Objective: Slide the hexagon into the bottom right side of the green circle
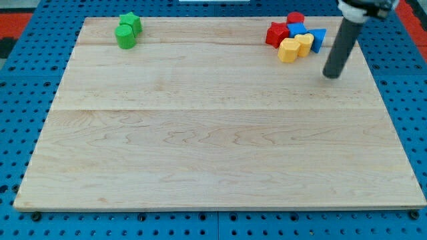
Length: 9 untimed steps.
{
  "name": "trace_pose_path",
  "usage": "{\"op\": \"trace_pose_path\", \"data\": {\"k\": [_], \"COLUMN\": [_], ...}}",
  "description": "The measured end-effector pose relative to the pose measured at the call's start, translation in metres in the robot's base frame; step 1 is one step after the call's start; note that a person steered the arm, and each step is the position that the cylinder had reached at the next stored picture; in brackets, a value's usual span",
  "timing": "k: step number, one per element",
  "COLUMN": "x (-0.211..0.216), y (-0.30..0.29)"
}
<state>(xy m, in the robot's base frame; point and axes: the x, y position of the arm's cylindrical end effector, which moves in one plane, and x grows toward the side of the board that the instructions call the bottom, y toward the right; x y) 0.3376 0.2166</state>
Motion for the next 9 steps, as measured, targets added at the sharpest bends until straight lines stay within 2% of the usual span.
{"op": "trace_pose_path", "data": {"k": [1, 2, 3, 5, 7, 9], "x": [-0.045, -0.062, -0.042, -0.007, 0.004, 0.037], "y": [-0.004, -0.054, -0.131, -0.072, -0.221, -0.195]}}
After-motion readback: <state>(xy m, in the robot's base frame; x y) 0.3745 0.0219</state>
